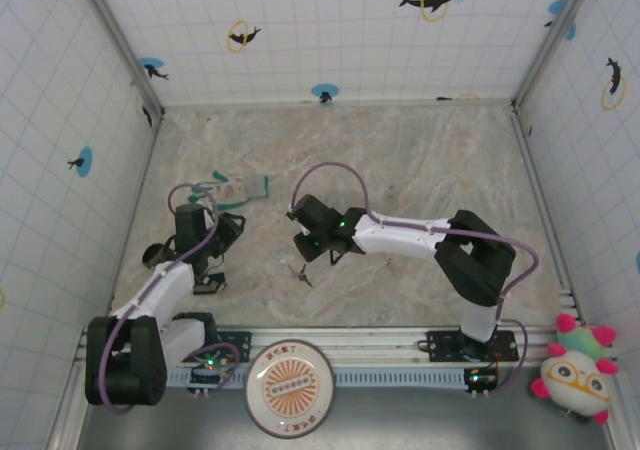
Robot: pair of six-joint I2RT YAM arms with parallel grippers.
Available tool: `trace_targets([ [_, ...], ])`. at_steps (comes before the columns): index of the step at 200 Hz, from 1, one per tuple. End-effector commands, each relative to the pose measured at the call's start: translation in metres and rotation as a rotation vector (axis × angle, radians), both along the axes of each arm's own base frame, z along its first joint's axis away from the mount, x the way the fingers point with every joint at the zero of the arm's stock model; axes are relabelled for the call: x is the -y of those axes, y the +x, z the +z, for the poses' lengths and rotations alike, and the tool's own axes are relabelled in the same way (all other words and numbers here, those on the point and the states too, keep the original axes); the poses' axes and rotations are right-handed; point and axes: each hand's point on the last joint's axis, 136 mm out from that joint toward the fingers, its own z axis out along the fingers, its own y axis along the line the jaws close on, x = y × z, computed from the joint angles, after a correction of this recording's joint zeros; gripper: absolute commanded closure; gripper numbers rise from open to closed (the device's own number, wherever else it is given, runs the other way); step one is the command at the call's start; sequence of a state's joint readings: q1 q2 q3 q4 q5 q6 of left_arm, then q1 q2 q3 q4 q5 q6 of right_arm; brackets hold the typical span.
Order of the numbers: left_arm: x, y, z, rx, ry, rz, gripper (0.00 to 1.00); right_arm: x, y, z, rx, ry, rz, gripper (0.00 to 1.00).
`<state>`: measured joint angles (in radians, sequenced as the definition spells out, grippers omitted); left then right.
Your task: Unlock with the key
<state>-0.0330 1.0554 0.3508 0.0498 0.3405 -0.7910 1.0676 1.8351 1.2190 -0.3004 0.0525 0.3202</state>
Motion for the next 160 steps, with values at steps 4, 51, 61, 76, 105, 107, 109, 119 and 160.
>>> trace_targets([
  [4,0.007,-0.008,-0.006,-0.025,-0.031,-0.019,0.5,-0.01,-0.013,-0.004,-0.028,-0.031,0.082,0.62],
  [51,0.014,-0.014,-0.008,-0.036,-0.066,-0.053,0.51,-0.013,-0.027,-0.016,-0.048,-0.066,0.138,0.63],
  [61,0.015,-0.016,-0.009,-0.039,-0.066,-0.055,0.52,-0.014,-0.029,-0.018,-0.054,-0.067,0.144,0.64],
  [76,0.014,-0.017,-0.011,-0.043,-0.065,-0.052,0.52,-0.016,-0.03,-0.02,-0.053,-0.076,0.157,0.64],
  [105,0.013,-0.017,-0.014,-0.055,-0.064,-0.049,0.52,-0.021,-0.038,-0.025,-0.049,-0.113,0.2,0.6],
  [107,0.013,-0.017,-0.014,-0.056,-0.064,-0.048,0.52,-0.021,-0.038,-0.026,-0.05,-0.116,0.203,0.6],
  [109,0.014,-0.017,-0.014,-0.055,-0.065,-0.049,0.52,-0.022,-0.039,-0.026,-0.049,-0.117,0.205,0.6],
  [119,0.014,-0.017,-0.014,-0.054,-0.065,-0.051,0.51,-0.023,-0.041,-0.027,-0.05,-0.125,0.219,0.6],
  [160,0.014,-0.018,-0.016,-0.061,-0.063,-0.052,0.51,-0.021,-0.049,-0.029,-0.072,-0.144,0.251,0.6],
])
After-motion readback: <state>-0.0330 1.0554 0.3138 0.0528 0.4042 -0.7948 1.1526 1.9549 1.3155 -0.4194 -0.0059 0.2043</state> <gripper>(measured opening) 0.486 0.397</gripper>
